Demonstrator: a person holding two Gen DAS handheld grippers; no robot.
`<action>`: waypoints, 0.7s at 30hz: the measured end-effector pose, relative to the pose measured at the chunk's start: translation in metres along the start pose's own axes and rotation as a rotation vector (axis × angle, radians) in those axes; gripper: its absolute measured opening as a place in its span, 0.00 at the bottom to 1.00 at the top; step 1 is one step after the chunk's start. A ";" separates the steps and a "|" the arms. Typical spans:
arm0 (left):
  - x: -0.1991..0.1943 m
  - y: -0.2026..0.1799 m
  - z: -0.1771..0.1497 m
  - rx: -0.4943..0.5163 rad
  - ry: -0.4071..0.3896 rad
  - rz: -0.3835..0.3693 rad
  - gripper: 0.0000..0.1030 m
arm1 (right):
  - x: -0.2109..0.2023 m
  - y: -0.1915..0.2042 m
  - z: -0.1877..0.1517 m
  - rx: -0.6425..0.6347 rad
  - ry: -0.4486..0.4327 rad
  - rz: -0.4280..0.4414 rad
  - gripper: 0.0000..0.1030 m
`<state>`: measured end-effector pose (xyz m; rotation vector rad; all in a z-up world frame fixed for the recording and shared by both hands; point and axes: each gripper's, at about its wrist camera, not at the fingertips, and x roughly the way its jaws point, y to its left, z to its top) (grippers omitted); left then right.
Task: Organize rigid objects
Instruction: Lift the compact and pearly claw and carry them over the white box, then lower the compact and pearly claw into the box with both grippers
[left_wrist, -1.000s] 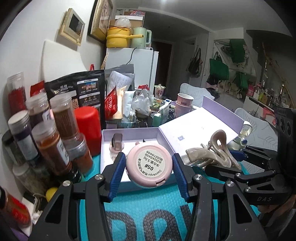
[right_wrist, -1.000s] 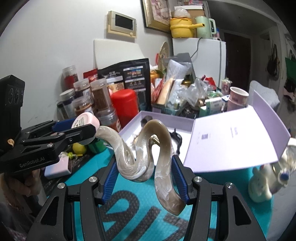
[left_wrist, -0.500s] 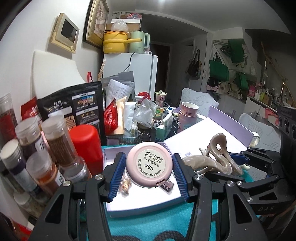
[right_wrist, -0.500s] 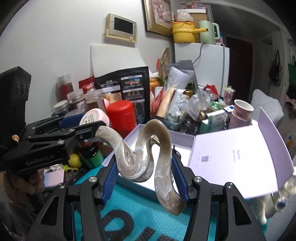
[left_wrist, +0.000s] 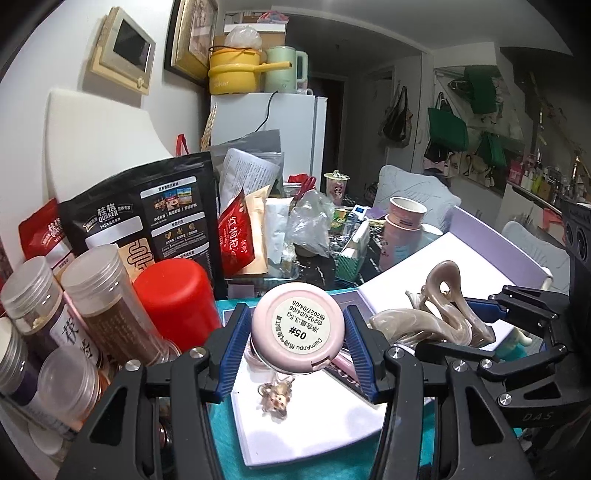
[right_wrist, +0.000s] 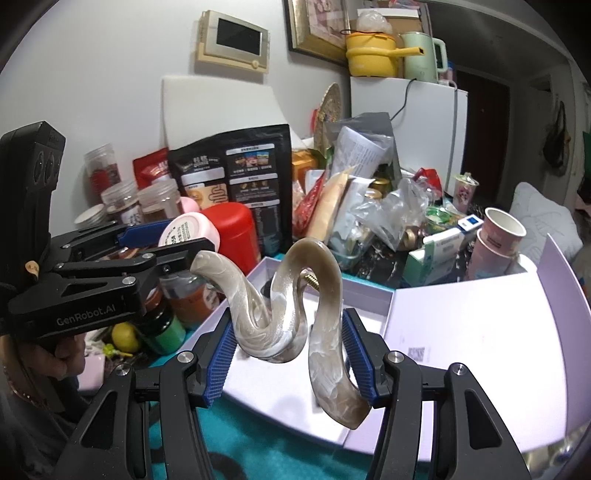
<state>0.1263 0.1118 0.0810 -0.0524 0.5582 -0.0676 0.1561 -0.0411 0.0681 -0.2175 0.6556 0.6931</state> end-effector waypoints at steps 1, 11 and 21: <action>0.003 0.002 0.000 -0.001 0.003 0.001 0.50 | 0.004 -0.001 0.001 0.001 0.003 -0.001 0.54; 0.048 0.014 -0.007 -0.011 0.075 0.002 0.50 | 0.049 -0.011 0.004 0.020 0.055 -0.014 0.54; 0.084 0.020 -0.026 -0.012 0.174 0.006 0.50 | 0.085 -0.022 -0.017 0.063 0.142 -0.026 0.54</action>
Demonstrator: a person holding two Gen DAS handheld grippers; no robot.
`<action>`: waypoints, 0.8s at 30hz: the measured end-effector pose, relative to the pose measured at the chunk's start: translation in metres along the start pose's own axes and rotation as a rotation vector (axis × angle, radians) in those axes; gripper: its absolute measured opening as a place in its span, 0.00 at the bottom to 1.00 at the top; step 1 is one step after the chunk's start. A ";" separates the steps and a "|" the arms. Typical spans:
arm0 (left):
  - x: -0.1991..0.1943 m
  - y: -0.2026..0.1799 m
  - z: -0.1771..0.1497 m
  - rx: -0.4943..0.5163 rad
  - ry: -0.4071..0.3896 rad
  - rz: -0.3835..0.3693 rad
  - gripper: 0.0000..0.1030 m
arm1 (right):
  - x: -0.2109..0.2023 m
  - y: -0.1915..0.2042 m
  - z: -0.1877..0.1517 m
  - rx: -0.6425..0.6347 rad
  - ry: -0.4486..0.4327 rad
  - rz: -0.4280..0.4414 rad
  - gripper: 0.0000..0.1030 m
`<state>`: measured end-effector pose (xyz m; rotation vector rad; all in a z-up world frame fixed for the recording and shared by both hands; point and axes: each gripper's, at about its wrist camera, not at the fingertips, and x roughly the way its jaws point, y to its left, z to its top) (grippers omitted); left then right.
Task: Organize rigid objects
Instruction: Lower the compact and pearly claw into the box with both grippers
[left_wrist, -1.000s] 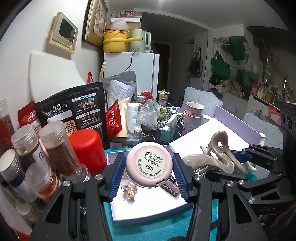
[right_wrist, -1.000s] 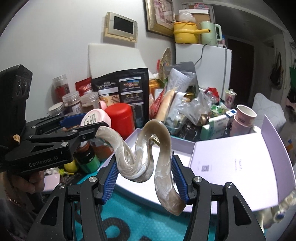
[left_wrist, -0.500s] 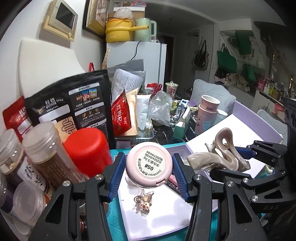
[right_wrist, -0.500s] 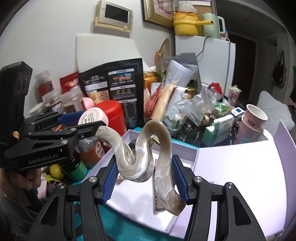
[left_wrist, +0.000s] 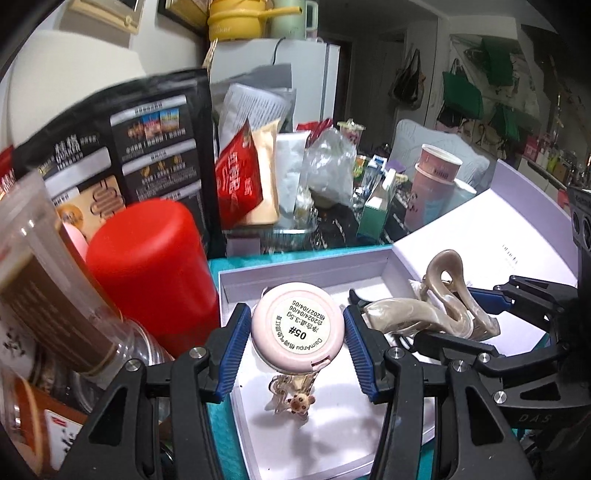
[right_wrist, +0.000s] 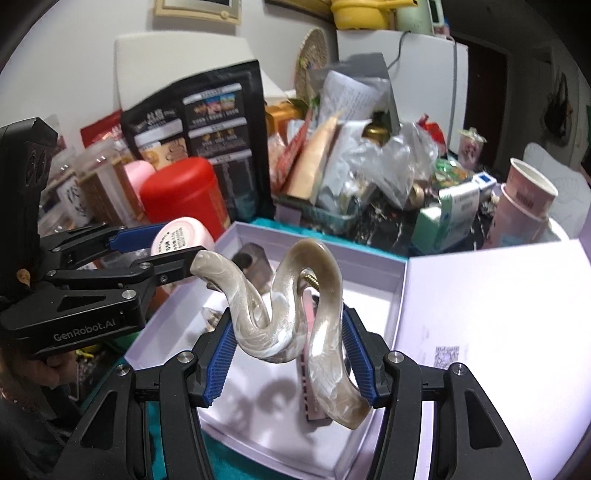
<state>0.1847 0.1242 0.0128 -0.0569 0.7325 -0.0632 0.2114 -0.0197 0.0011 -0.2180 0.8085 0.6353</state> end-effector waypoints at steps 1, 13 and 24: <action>0.003 0.000 -0.002 0.002 0.010 0.001 0.50 | 0.003 0.000 -0.003 0.002 0.009 0.000 0.54; 0.027 -0.006 -0.016 0.017 0.097 0.011 0.50 | 0.020 0.000 -0.029 0.012 0.090 -0.025 0.54; 0.053 -0.011 -0.018 0.023 0.162 0.027 0.50 | 0.034 0.005 -0.036 -0.035 0.104 -0.109 0.54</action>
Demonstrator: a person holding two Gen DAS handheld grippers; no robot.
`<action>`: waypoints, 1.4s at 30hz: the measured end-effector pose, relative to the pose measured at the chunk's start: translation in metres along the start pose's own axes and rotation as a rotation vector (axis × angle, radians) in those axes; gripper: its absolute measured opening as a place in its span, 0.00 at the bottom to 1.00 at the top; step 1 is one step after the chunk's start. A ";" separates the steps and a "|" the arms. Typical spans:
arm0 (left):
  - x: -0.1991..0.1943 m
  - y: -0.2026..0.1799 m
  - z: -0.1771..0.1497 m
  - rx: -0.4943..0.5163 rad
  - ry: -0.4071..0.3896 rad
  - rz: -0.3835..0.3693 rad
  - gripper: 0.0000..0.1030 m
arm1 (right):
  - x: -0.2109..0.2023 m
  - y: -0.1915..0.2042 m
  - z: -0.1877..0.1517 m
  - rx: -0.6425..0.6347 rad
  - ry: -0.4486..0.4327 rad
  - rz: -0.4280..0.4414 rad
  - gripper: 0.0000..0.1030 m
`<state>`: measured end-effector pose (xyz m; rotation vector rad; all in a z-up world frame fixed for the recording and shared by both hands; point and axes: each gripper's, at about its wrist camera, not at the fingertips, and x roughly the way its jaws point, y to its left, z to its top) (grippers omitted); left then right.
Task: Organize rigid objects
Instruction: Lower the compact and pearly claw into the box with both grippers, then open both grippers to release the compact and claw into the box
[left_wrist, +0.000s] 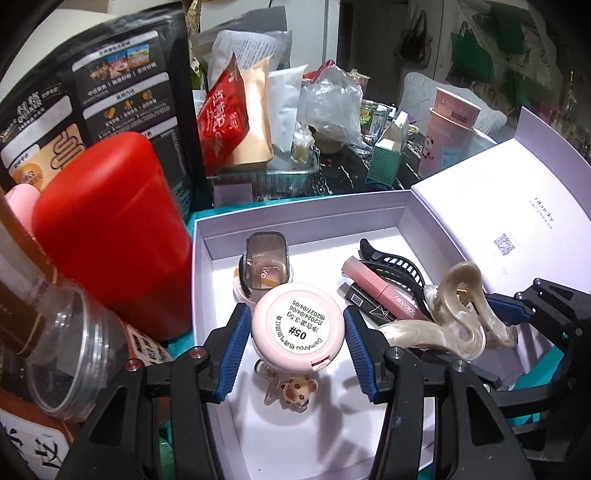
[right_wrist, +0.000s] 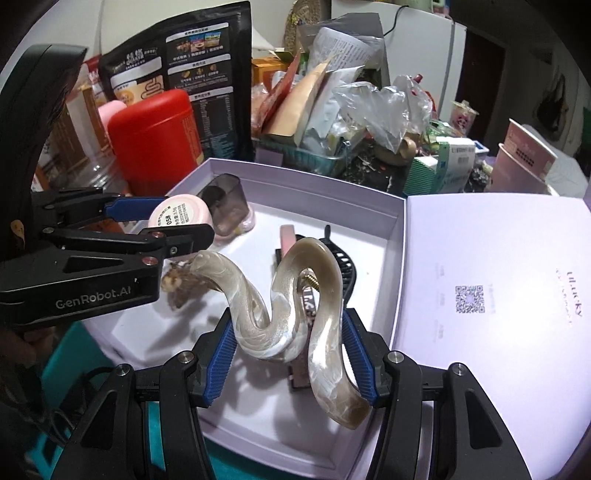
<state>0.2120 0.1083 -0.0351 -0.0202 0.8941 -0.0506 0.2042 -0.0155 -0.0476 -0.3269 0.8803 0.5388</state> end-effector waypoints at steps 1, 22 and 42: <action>0.002 -0.001 0.000 0.002 0.004 0.002 0.50 | 0.002 0.000 0.000 -0.002 0.002 0.001 0.54; 0.039 0.012 0.013 -0.046 0.091 0.010 0.50 | 0.025 -0.005 0.012 -0.026 0.037 0.039 0.55; 0.040 0.012 0.013 -0.060 0.093 0.005 0.50 | 0.003 -0.023 0.016 0.019 0.017 0.038 0.68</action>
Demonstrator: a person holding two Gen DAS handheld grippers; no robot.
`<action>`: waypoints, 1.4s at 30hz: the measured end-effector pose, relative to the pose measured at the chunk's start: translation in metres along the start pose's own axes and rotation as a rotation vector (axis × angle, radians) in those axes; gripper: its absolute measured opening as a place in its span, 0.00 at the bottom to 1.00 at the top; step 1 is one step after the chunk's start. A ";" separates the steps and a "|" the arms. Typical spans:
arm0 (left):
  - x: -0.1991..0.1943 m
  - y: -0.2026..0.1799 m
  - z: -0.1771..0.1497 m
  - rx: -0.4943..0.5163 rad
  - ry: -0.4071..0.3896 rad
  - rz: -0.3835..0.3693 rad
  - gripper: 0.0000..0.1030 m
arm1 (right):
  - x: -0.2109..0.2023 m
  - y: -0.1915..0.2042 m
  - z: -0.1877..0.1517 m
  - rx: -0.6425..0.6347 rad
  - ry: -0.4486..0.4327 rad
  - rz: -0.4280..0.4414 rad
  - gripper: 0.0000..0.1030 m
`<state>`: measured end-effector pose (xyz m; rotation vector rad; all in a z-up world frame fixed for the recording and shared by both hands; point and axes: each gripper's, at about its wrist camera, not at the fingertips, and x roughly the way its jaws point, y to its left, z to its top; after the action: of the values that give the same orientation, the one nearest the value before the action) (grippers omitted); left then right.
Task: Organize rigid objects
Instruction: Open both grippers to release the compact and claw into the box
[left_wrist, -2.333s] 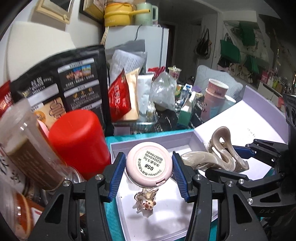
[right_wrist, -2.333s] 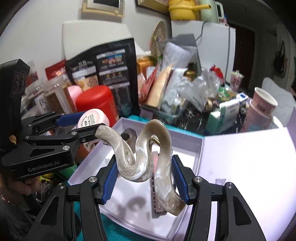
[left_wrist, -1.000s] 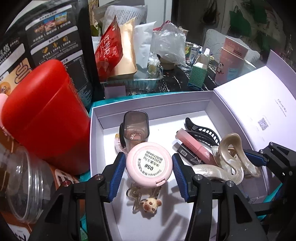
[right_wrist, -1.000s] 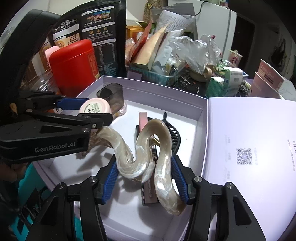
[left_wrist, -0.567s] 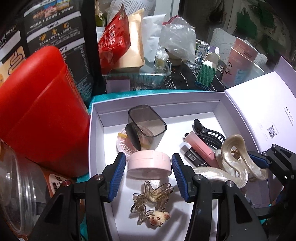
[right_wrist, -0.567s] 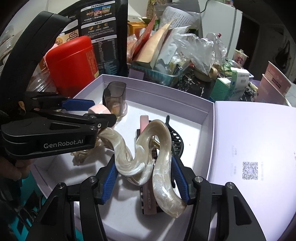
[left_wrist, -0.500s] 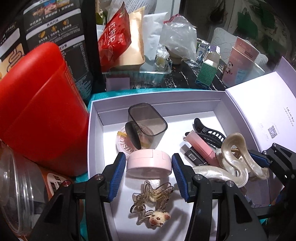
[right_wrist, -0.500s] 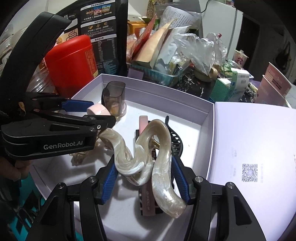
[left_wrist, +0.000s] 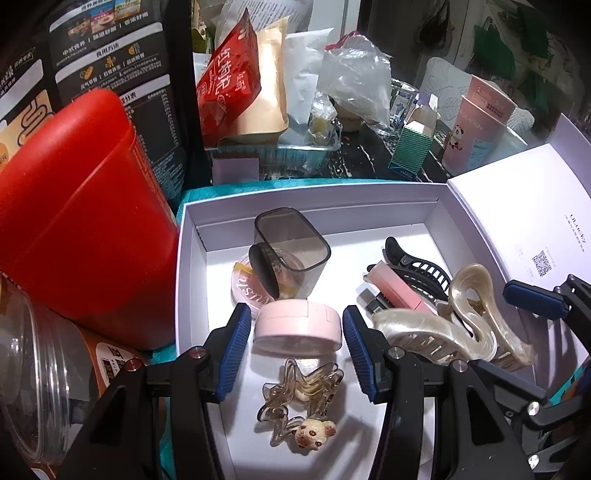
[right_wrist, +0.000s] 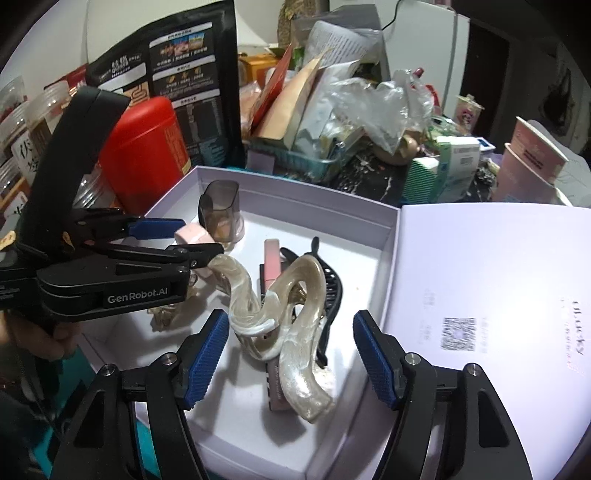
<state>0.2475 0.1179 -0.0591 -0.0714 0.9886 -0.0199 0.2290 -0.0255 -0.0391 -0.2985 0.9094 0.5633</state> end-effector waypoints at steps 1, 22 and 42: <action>-0.002 -0.001 0.000 0.004 -0.006 0.002 0.50 | -0.002 0.000 0.000 0.004 -0.004 -0.002 0.68; -0.032 -0.008 -0.006 -0.003 -0.064 0.046 0.91 | -0.015 -0.006 -0.003 0.028 -0.029 -0.022 0.68; -0.117 -0.022 -0.011 0.029 -0.207 0.101 0.91 | -0.086 0.005 0.001 0.013 -0.173 -0.044 0.68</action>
<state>0.1743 0.1013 0.0341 0.0034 0.7840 0.0641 0.1854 -0.0494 0.0308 -0.2535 0.7377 0.5342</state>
